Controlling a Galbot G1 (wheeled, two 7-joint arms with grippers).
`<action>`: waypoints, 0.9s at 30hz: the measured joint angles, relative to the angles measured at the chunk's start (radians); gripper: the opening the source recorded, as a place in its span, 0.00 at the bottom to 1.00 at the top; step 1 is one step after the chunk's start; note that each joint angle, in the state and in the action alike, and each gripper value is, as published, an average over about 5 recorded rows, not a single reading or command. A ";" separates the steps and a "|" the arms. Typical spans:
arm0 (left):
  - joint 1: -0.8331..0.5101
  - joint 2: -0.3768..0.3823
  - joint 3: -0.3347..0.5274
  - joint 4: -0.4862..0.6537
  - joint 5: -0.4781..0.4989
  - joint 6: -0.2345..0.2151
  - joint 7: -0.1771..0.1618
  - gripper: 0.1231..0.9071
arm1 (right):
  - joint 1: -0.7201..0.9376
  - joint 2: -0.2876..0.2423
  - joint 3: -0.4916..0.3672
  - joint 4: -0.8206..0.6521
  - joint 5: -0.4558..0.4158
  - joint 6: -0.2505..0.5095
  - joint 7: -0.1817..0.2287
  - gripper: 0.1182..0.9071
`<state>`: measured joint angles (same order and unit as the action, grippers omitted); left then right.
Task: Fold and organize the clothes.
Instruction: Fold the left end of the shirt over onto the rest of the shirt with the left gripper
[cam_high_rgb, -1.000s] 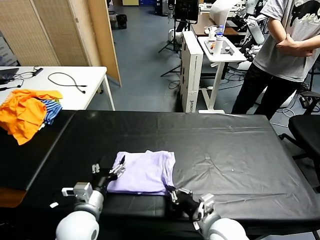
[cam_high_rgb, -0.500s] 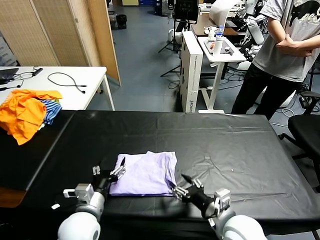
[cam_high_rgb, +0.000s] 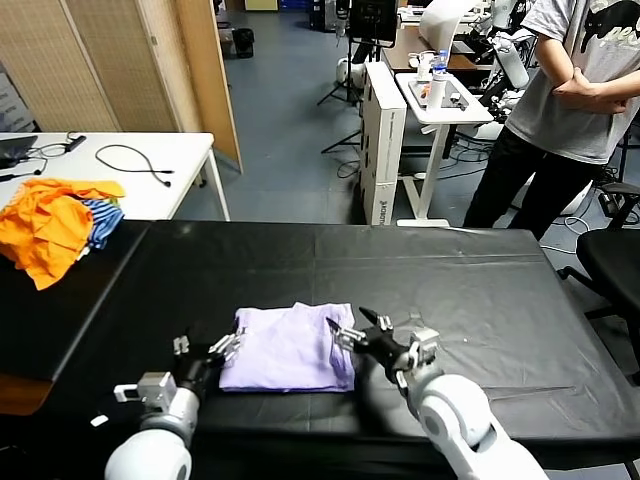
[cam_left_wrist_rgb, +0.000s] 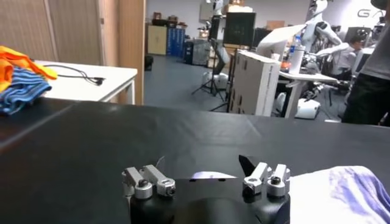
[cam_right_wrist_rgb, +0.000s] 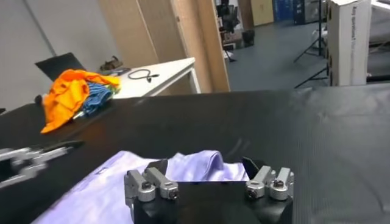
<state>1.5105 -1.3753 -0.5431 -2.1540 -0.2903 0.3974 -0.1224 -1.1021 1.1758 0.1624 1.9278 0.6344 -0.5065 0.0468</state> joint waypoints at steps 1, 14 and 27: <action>0.003 0.000 -0.004 0.000 0.000 -0.001 0.000 1.00 | 0.009 0.003 -0.004 -0.013 0.000 0.001 -0.002 0.90; 0.027 -0.014 -0.046 0.003 -0.002 -0.016 0.000 1.00 | 0.022 0.018 -0.027 -0.091 -0.055 0.000 0.005 0.04; 0.036 -0.053 -0.093 0.029 -0.115 -0.090 0.123 1.00 | -0.017 -0.001 0.045 0.008 0.059 0.027 0.005 0.67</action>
<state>1.5468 -1.4287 -0.6361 -2.1252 -0.4054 0.3070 0.0010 -1.1189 1.1748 0.2076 1.9354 0.6939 -0.4793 0.0516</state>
